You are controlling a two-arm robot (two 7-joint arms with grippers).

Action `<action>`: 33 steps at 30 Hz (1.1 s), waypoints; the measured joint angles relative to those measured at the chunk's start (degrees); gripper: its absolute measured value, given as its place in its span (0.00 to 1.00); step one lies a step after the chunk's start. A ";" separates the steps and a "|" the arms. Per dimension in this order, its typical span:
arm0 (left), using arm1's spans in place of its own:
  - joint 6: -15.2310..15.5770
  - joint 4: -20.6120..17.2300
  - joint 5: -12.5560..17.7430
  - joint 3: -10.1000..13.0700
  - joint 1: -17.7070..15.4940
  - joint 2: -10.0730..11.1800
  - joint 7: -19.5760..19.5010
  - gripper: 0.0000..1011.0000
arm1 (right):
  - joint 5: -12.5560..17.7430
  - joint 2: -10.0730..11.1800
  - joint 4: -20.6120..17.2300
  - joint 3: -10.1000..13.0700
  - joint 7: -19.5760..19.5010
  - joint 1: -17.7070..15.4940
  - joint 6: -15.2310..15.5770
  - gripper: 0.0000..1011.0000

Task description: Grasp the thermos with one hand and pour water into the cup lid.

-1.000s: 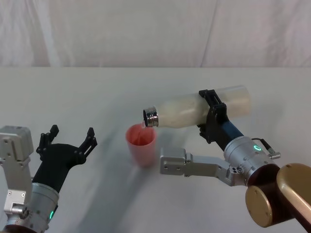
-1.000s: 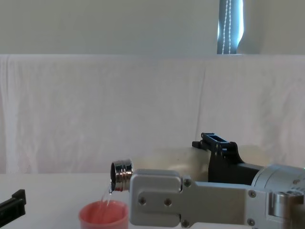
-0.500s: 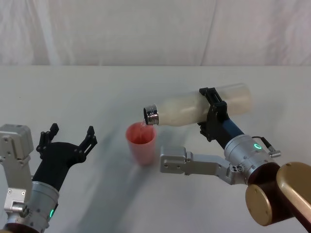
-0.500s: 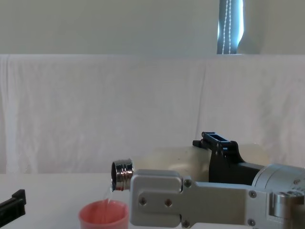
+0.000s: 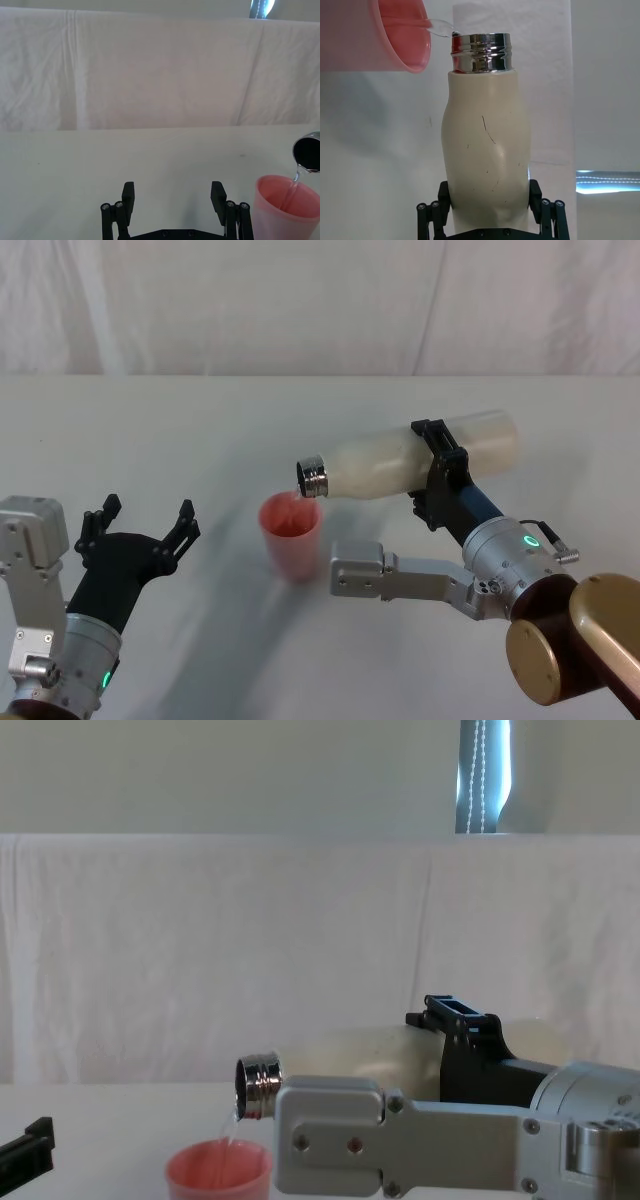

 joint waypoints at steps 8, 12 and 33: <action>0.00 0.00 0.00 0.00 0.00 0.00 0.00 0.99 | -0.08 0.03 0.00 -0.07 0.16 0.03 0.03 0.95; 0.00 0.00 0.00 0.00 0.00 0.00 0.00 0.99 | -0.09 0.04 0.00 -0.15 0.16 0.04 -0.01 0.95; 0.00 0.00 0.00 0.00 0.00 0.00 0.00 0.99 | 1.24 -0.47 0.00 0.10 0.25 -0.04 -0.62 0.95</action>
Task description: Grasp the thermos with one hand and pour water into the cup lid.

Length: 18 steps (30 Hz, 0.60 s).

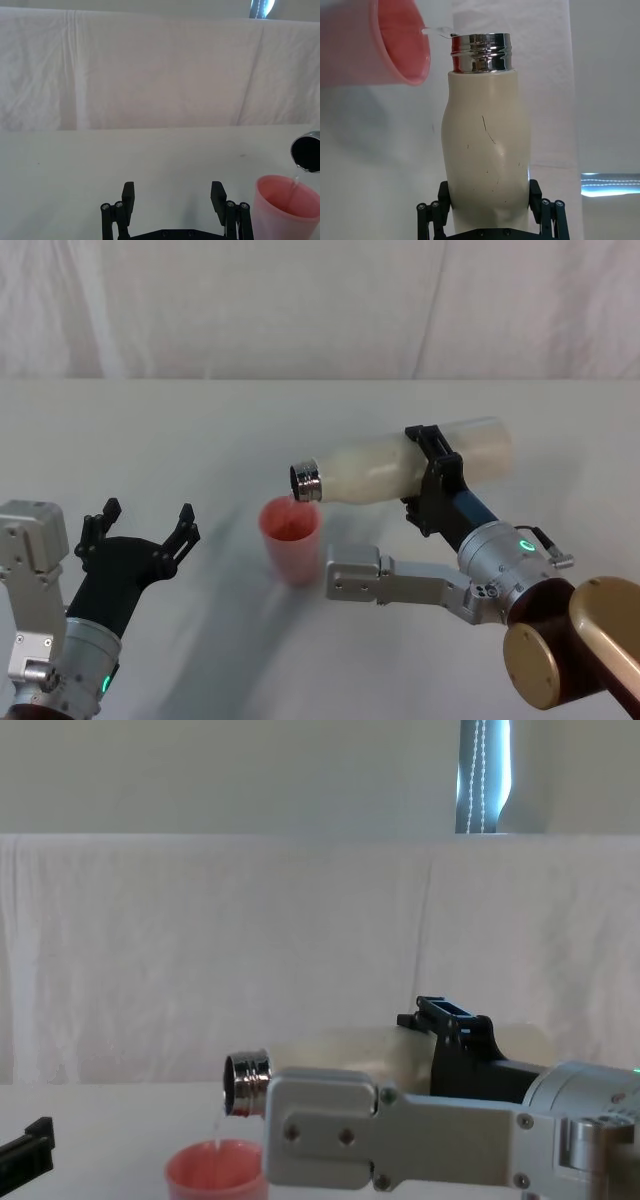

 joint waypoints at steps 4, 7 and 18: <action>0.00 0.00 0.00 0.00 0.00 0.00 0.00 0.99 | 1.16 -0.31 -0.31 0.21 0.00 -0.27 -0.43 0.95; 0.00 0.00 0.00 0.00 0.00 0.00 0.00 0.99 | 1.62 -0.44 -0.36 0.23 0.00 -0.34 -0.59 0.95; 0.00 0.00 0.00 0.00 0.00 0.00 0.00 0.99 | 5.05 -1.08 -0.76 1.32 -0.47 -0.97 -1.90 0.95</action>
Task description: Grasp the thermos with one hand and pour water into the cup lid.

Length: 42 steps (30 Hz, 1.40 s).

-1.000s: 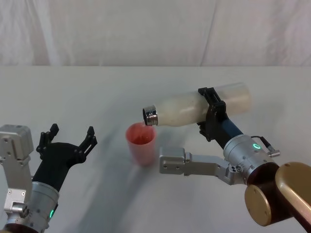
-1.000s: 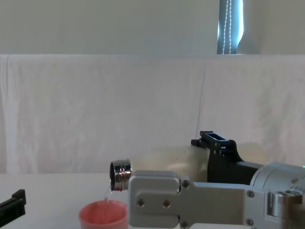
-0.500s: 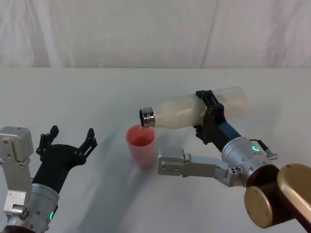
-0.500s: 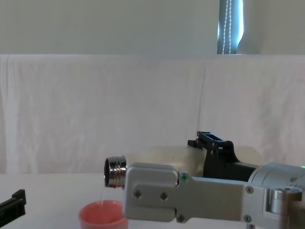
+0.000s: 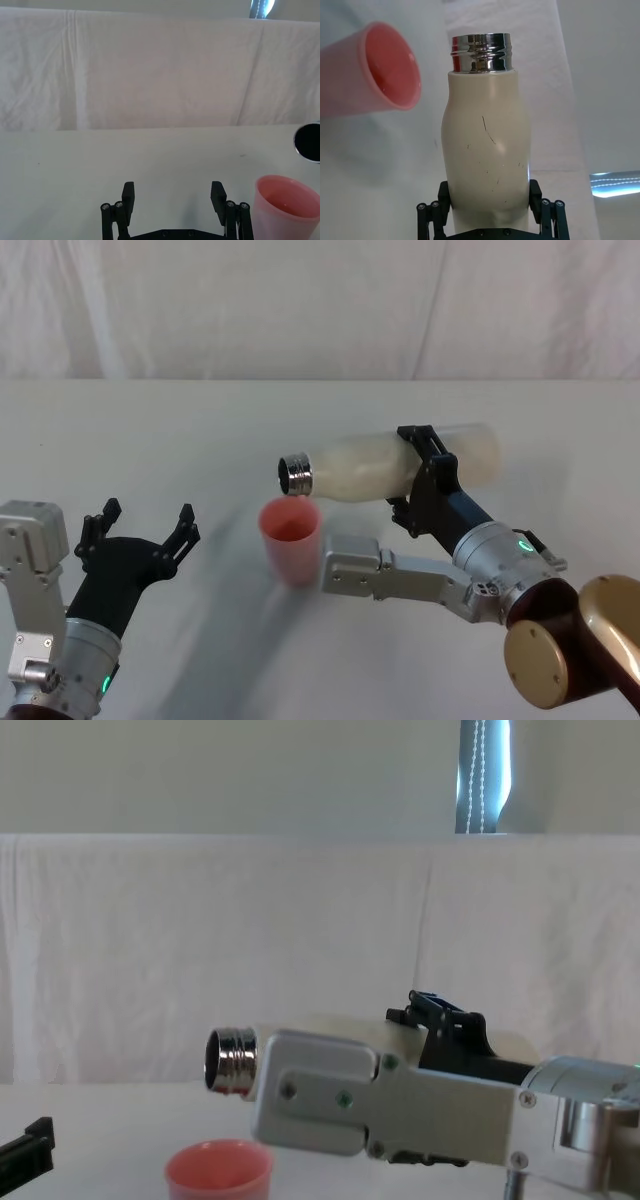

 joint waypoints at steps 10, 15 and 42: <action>0.00 0.00 0.00 0.00 0.00 0.00 0.00 0.99 | 4.24 -0.38 -0.61 1.58 -0.36 -0.78 -1.60 0.95; 0.00 0.00 0.00 0.00 0.00 0.00 0.00 0.99 | 7.95 -0.97 -0.89 3.06 -0.68 -1.42 -2.88 0.95; 0.00 0.00 0.00 0.00 0.00 0.00 0.00 0.99 | 21.15 -2.66 -0.16 7.28 -3.48 -3.48 -9.26 0.95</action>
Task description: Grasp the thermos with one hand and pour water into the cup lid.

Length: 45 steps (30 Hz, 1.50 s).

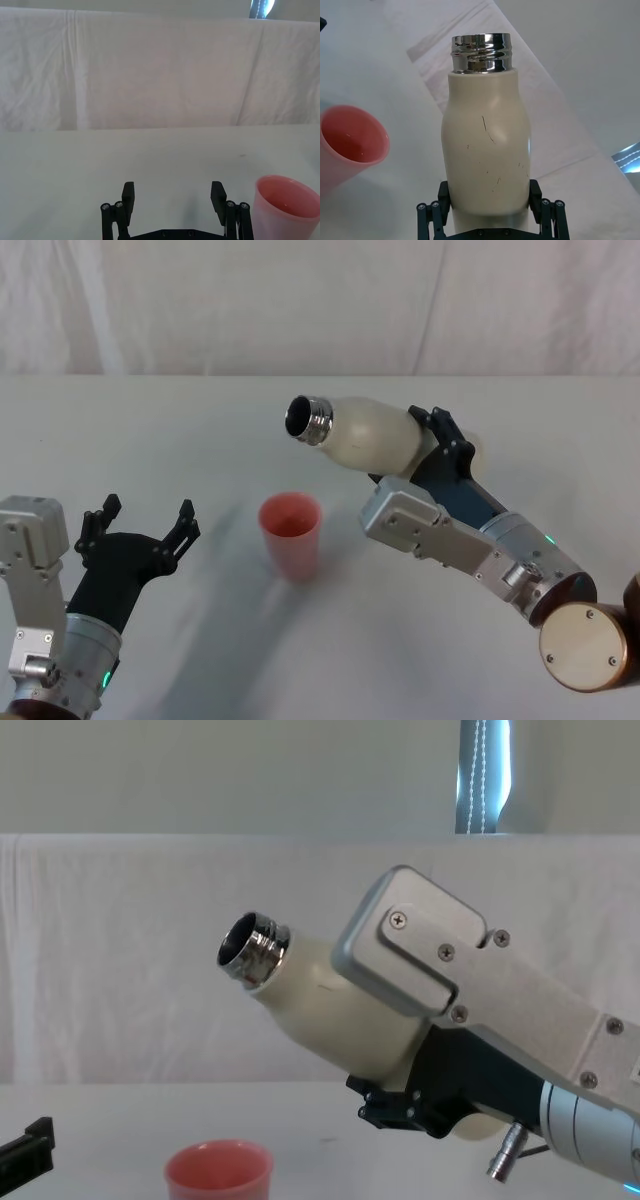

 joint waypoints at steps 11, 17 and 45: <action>0.00 0.00 0.00 0.00 0.00 0.00 0.00 0.99 | 5.17 0.10 0.71 1.52 1.06 -0.11 -1.67 0.95; 0.00 0.00 0.00 0.00 0.00 0.00 0.00 0.99 | 8.52 -0.16 0.97 2.65 0.99 -0.77 -3.10 0.95; 0.00 0.00 0.00 0.00 0.00 0.00 0.00 0.99 | 27.41 -1.70 3.42 9.02 2.79 -4.12 -8.66 0.95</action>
